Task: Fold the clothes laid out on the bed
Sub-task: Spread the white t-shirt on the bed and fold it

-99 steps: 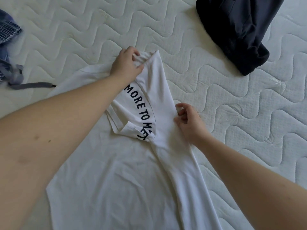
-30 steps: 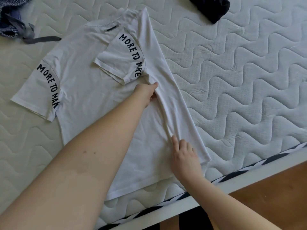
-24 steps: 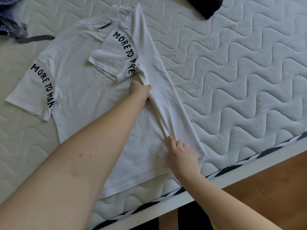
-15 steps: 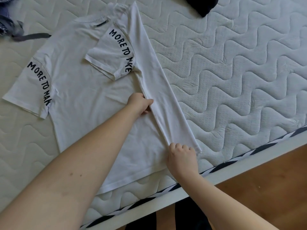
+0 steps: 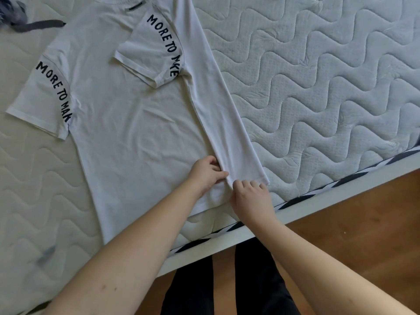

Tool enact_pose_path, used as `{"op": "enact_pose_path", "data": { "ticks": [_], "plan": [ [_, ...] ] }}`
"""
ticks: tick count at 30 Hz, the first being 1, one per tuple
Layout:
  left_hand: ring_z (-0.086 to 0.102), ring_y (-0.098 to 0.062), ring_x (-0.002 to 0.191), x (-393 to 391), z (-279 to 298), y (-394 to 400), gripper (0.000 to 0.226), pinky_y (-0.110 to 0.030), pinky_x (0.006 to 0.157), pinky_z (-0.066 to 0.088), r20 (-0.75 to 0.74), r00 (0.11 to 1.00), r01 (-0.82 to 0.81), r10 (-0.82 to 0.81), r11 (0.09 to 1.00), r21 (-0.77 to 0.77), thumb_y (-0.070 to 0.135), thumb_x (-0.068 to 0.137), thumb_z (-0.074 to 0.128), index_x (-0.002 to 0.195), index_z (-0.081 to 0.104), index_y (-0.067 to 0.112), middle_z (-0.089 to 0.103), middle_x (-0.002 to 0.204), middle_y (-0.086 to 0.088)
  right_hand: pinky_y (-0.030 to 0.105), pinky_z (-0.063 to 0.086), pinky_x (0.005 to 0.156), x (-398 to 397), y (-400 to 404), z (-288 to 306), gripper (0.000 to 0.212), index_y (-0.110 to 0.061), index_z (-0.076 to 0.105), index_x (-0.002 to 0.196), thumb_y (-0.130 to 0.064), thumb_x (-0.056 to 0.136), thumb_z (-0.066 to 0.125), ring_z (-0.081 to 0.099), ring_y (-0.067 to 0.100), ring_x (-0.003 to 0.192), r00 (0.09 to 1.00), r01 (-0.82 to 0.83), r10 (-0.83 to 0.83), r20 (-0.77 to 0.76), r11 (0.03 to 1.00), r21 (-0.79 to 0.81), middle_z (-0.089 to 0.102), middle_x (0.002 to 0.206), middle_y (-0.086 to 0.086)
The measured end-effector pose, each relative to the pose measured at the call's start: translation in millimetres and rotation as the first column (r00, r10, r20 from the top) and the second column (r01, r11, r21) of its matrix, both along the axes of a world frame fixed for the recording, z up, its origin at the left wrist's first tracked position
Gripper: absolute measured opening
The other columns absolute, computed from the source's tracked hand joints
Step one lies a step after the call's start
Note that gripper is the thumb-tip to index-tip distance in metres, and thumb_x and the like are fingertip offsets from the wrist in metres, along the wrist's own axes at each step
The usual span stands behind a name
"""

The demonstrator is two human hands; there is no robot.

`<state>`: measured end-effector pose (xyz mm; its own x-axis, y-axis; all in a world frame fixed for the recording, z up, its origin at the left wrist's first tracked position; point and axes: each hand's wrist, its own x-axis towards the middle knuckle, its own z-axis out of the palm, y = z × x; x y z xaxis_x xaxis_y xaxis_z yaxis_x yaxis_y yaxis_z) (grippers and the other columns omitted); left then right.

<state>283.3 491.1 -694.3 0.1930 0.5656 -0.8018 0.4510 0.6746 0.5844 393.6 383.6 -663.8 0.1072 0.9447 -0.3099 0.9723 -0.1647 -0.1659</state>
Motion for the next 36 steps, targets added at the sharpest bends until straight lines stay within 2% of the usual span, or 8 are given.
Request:
{"op": "enact_pose_path", "data": {
  "ticks": [3,6,8,14,18,28,32,36],
  "plan": [
    [0.067,-0.016,0.068,-1,-1,-20,0.015,-0.026,0.063,0.056,-0.081,0.995,0.05,-0.051,0.999,-0.014,0.008,0.085,0.071,0.096,0.06,0.008,0.072,0.083,-0.01,0.039,0.046,0.059,16,-15,-4,0.014,-0.009,0.066,0.077,-0.006,0.068,0.076,0.058,0.031,0.063,0.994,0.081,-0.079,-0.08,0.997,0.017,0.061,0.071,0.007],
    [0.064,-0.009,0.049,-1,-3,-34,0.01,-0.018,0.044,0.047,-0.116,0.993,0.026,-0.034,0.997,-0.071,0.012,0.091,0.066,0.084,0.059,0.014,0.07,0.07,-0.007,0.039,0.038,0.071,28,-19,-7,0.017,-0.013,0.069,0.102,-0.009,0.087,0.06,0.059,0.032,0.084,0.983,0.149,-0.153,-0.104,0.988,-0.038,0.065,0.096,0.007],
    [0.063,-0.01,0.047,-2,-5,-40,0.012,-0.017,0.041,0.044,-0.15,0.989,0.011,-0.019,0.999,-0.052,0.016,0.091,0.067,0.082,0.06,0.014,0.07,0.066,-0.004,0.036,0.032,0.075,29,-13,-10,0.025,-0.019,0.067,0.11,-0.013,0.094,0.048,0.057,0.026,0.093,0.988,0.125,-0.133,-0.072,0.986,-0.113,0.064,0.105,0.001],
    [0.068,-0.014,0.052,-14,-3,-50,0.015,-0.024,0.049,0.05,-0.218,0.967,0.142,-0.13,0.989,0.042,0.021,0.089,0.064,0.075,0.059,0.022,0.071,0.064,-0.001,0.032,0.031,0.075,14,25,-5,0.027,-0.02,0.068,0.103,-0.011,0.092,0.046,0.057,0.023,0.091,0.983,0.149,-0.154,-0.099,0.987,-0.051,0.068,0.097,-0.002],
    [0.06,-0.013,0.046,-45,1,-45,0.016,-0.025,0.047,0.048,-0.164,0.986,0.06,-0.043,0.993,0.103,0.019,0.094,0.059,0.078,0.059,0.021,0.068,0.065,0.0,0.034,0.035,0.077,-9,53,-1,0.025,-0.015,0.068,0.102,-0.014,0.093,0.045,0.057,0.027,0.093,0.979,0.115,-0.115,-0.167,0.993,-0.01,0.066,0.097,0.002],
    [0.059,-0.005,0.056,-197,27,30,0.022,-0.021,0.055,0.048,-0.042,0.958,-0.244,0.285,0.881,0.405,0.011,0.098,0.054,0.087,0.06,0.029,0.066,0.082,-0.002,0.037,0.033,0.105,-93,149,3,0.043,-0.019,0.053,0.137,-0.014,0.095,0.044,0.045,0.025,0.128,0.949,-0.157,0.15,-0.277,0.988,-0.006,0.055,0.138,0.001],
    [0.063,-0.014,0.067,-261,32,64,0.014,-0.028,0.066,0.05,-0.063,0.9,-0.349,0.432,0.799,0.489,0.01,0.097,0.055,0.094,0.059,0.022,0.065,0.092,-0.01,0.041,0.024,0.114,-140,190,2,0.059,-0.024,0.027,0.153,-0.029,0.097,0.046,0.023,0.022,0.144,0.894,-0.405,0.373,-0.248,0.909,-0.095,0.029,0.158,-0.002],
    [0.065,-0.022,0.092,-318,28,96,0.015,-0.028,0.076,0.048,-0.16,0.83,-0.374,0.534,0.747,0.549,0.019,0.095,0.057,0.11,0.06,0.022,0.064,0.1,0.0,0.041,0.018,0.117,-184,227,0,0.066,-0.027,0.013,0.156,-0.037,0.098,0.045,0.01,0.02,0.149,0.869,-0.479,0.45,-0.205,0.87,-0.118,0.011,0.163,-0.003]
  ]
}}
